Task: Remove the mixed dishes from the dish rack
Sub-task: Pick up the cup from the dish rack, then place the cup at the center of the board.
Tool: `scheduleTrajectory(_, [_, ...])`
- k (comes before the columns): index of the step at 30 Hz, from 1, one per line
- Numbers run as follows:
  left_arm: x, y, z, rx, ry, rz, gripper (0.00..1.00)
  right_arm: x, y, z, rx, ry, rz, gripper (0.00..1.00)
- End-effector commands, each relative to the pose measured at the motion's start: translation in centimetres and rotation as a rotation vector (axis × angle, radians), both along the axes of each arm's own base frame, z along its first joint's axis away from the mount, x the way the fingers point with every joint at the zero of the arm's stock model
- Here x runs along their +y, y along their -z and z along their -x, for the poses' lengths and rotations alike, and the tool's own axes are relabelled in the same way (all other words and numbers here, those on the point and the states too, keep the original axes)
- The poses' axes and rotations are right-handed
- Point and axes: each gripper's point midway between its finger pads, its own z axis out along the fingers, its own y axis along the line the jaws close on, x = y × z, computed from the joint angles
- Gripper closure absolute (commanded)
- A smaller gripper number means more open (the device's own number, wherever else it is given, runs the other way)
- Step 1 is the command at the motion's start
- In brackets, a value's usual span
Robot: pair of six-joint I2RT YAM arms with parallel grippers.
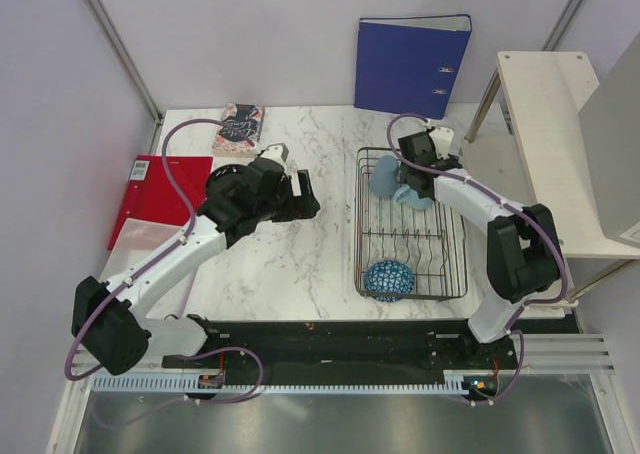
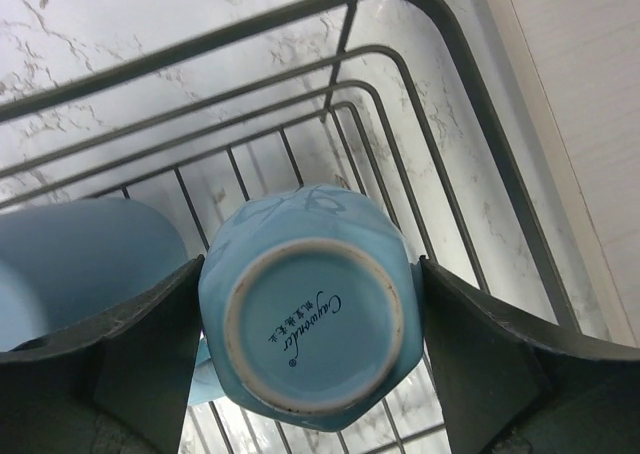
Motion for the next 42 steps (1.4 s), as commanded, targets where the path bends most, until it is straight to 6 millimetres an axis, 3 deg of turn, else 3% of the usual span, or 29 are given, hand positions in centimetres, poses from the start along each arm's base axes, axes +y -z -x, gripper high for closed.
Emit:
scheduleTrajectory(1, [-0.7,-0.5,-0.7,-0.011,-0.016,0.044,0.05,-0.2,-4.3,0.6,-0.099,0.006,-0.041,0.67])
scheduleTrajectory(9, [-1.4,-0.1,-1.3,0.003,-0.017,0.054,0.06,0.2,-11.1,3.1,-0.215,-0.023,-0.1,0.69])
scheduleTrajectory(12, [-1.6,-0.4,-1.5,0.004,-0.025,0.07,0.06,1.1,-13.7,4.2,-0.284,-0.043,-0.186,0.8])
scheduleTrajectory(13, [-1.7,-0.6,-1.5,0.002,-0.027,0.078,0.06,1.7,-13.9,4.6,-0.291,-0.067,-0.235,0.92])
scheduleTrajectory(14, [-1.9,-0.8,-1.6,0.002,-0.034,0.093,0.06,2.2,-15.4,5.3,-0.343,-0.063,-0.308,0.99])
scheduleTrajectory(15, [-2.0,-1.0,-1.6,0.001,-0.035,0.107,0.06,2.9,-16.6,5.1,-0.402,-0.085,-0.368,1.0])
scheduleTrajectory(16, [-2.5,-1.6,-1.6,-0.019,-0.021,0.146,0.06,4.4,-15.7,5.8,-0.389,-0.143,-0.442,1.0])
scheduleTrajectory(18, [-3.3,-2.6,-1.5,-0.042,-0.002,0.212,0.06,6.4,-18.9,6.4,-0.515,-0.22,-0.599,1.0])
scheduleTrajectory(19, [-3.9,-2.9,-0.5,-0.04,0.047,0.258,0.06,7.3,-17.9,6.9,-0.511,-0.252,-0.652,1.0])
scheduleTrajectory(20, [-4.8,-4.8,-0.7,-0.101,0.08,0.337,0.06,8.9,-18.8,7.8,-0.523,-0.341,-0.729,1.0])
scheduleTrajectory(21, [-5.8,-5.7,0.4,-0.112,0.156,0.396,0.06,10.0,-20.4,7.9,-0.577,-0.394,-0.796,1.0])
scheduleTrajectory(22, [-6.0,-6.0,1.3,-0.129,0.196,0.435,0.06,10.5,-20.2,8.1,-0.581,-0.418,-0.825,1.0])
scheduleTrajectory(23, [-6.7,-8.0,1.5,-0.186,0.234,0.504,0.05,11.7,-20.7,8.9,-0.572,-0.488,-0.875,1.0])
scheduleTrajectory(24, [-7.1,-8.5,2.3,-0.185,0.277,0.537,0.01,12.3,-22.3,9.1,-0.626,-0.521,-0.933,1.0])
scheduleTrajectory(25, [-7.1,-8.4,2.7,-0.185,0.293,0.554,0.01,12.7,-21.6,9.6,-0.627,-0.543,-0.967,1.0])
scheduleTrajectory(26, [-7.3,-9.5,3.0,-0.204,0.307,0.597,0.01,12.8,-22.4,10.2,-0.662,-0.562,-1.009,1.0])
scheduleTrajectory(27, [-7.6,-10.1,3.7,-0.21,0.345,0.629,0.01,13.3,-24.1,10.9,-0.724,-0.623,-1.059,1.0])
scheduleTrajectory(28, [-7.6,-9.8,4.1,-0.202,0.354,0.649,0.01,13.6,-23.5,11.4,-0.715,-0.628,-1.112,1.0])
scheduleTrajectory(30, [-7.6,-11.8,4.9,-0.238,0.379,0.735,0.01,14.1,-24.9,12.3,-0.762,-0.693,-1.17,1.0])
scheduleTrajectory(32, [-7.5,-12.0,5.3,-0.234,0.379,0.782,0.01,14.5,-24.4,12.8,-0.755,-0.709,-1.235,1.0])
scheduleTrajectory(33, [-7.3,-12.7,5.5,-0.251,0.384,0.805,0.01,14.5,-25.2,13.2,-0.791,-0.736,-1.26,1.0])
scheduleTrajectory(42, [-7.1,-11.8,5.1,-0.232,0.367,0.86,0.04,16.6,-25.0,15.8,-0.766,-0.888,-1.365,1.0])
